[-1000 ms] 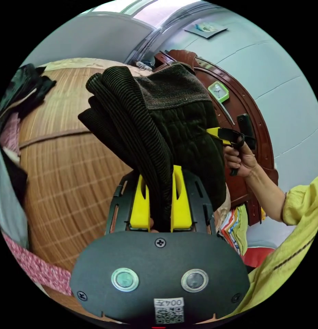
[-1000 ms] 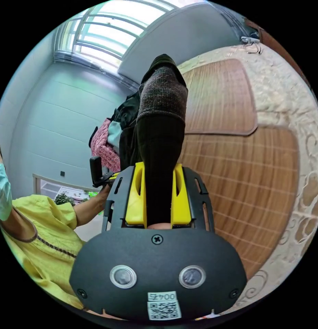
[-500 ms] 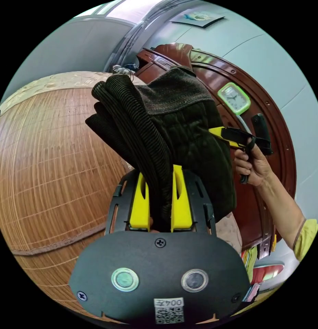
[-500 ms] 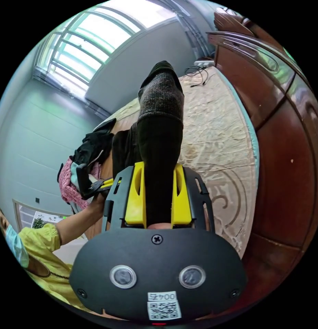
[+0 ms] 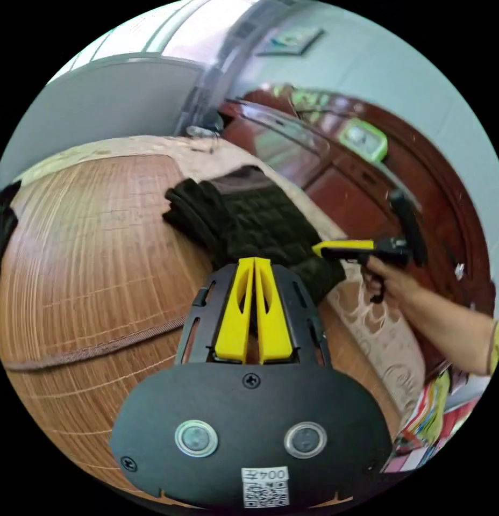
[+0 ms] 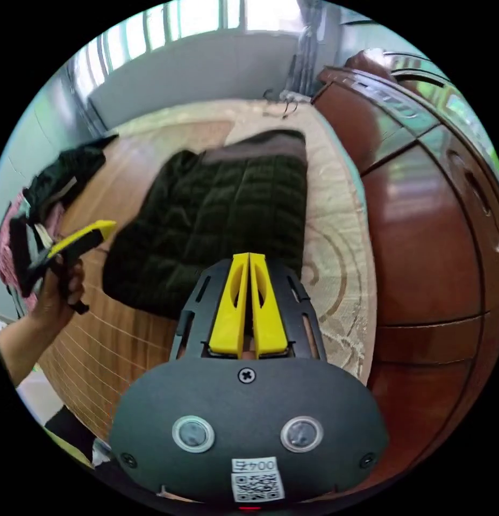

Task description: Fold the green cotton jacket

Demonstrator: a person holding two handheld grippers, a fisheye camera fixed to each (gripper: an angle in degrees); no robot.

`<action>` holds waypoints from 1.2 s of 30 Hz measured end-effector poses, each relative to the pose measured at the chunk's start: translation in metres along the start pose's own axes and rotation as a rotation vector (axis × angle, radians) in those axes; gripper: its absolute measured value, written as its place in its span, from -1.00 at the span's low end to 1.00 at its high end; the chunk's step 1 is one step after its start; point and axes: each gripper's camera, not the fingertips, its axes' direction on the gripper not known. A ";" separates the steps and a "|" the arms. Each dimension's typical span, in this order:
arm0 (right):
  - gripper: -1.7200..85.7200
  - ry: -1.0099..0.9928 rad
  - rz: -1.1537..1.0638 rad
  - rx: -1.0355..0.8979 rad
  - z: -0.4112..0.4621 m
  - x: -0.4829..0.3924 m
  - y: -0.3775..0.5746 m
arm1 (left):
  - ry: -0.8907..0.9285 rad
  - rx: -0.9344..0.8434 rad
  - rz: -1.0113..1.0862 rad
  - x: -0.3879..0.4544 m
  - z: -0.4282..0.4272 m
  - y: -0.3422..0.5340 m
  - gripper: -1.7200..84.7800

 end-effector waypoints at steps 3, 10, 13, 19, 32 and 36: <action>-0.97 0.163 -0.039 -0.005 0.022 -0.021 0.000 | -0.135 -0.209 0.067 0.017 0.036 0.001 -0.95; -0.98 -0.142 -0.104 -0.025 -0.027 -0.050 0.058 | -0.050 -0.153 0.044 0.032 -0.065 0.036 -0.95; -0.97 -0.430 -0.045 -0.131 -0.021 -0.079 0.139 | 0.049 -0.305 -0.072 0.026 -0.105 0.114 -0.95; -0.92 -0.990 0.253 -0.278 -0.011 -0.139 0.306 | -0.009 -0.402 -0.548 -0.030 -0.242 0.312 -0.94; -0.59 -1.604 0.398 -0.269 -0.048 -0.216 0.400 | -0.626 0.185 -0.925 -0.226 -0.654 0.422 -0.56; -0.59 -1.584 0.372 -0.218 -0.080 -0.234 0.413 | -0.572 0.148 -0.984 -0.267 -0.690 0.421 -0.58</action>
